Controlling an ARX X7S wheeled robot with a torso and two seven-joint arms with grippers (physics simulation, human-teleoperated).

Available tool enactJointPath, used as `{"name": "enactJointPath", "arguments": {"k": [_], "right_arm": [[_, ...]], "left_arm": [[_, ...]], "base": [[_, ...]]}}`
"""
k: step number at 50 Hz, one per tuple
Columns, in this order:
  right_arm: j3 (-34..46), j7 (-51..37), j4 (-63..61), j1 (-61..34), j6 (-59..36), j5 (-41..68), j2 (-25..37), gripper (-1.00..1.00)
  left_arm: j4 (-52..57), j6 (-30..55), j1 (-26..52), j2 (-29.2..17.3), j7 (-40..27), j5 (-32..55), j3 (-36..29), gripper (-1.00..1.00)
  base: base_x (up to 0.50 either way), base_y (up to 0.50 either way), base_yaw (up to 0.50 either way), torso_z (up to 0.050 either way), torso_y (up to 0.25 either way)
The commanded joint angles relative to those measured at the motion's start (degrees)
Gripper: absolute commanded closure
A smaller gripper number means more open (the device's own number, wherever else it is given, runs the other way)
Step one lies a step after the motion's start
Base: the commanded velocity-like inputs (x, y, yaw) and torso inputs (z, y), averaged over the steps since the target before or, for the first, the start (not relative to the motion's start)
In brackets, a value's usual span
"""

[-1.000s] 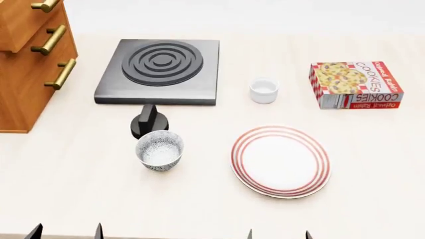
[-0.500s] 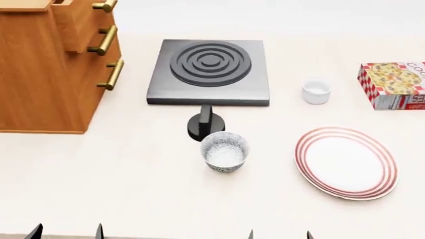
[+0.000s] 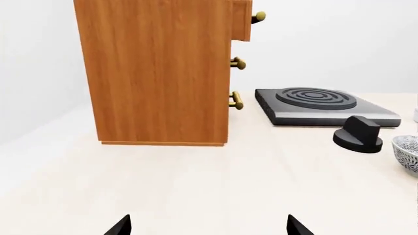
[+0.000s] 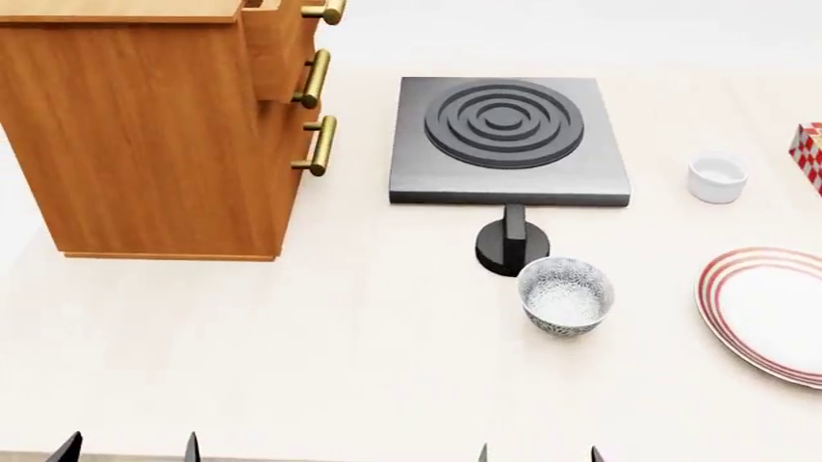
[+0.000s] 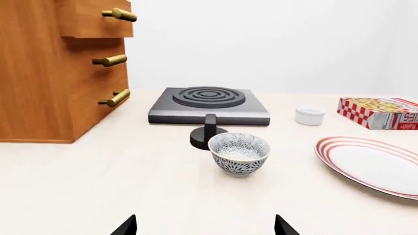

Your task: Pick the akita bowl on the wooden cabinet and place it on the plate.

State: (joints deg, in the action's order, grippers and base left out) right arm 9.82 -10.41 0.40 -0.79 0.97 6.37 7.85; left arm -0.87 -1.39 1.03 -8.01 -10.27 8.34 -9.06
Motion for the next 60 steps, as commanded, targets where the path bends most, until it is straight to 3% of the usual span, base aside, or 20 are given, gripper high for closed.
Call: {"name": "enactJointPath", "arguments": {"k": [1, 45, 60], "right_arm": [[-0.1, 0.0, 0.0, -0.1, 0.0, 1.8, 0.4, -1.0], [2.0, -3.0, 0.1, -0.2, 0.6, 0.7, 1.8, -1.0], [2.0, -3.1, 0.3, -0.4, 0.5, 2.4, 2.0, -1.0]], "left_arm": [[-0.2, -0.2, 0.1, -0.2, -0.5, 0.3, -0.7, -1.0], [0.3, -0.2, 0.1, -1.6, -2.3, 1.4, -2.4, -1.0], [0.1, -0.5, 0.2, -2.0, -2.7, 1.7, -2.8, -1.0]], "base": [[0.0, 0.0, 0.0, 0.0, 0.0], [0.0, 0.02, 0.0, 0.0, 0.0], [0.0, 0.31, 0.0, 0.0, 0.0]]}}
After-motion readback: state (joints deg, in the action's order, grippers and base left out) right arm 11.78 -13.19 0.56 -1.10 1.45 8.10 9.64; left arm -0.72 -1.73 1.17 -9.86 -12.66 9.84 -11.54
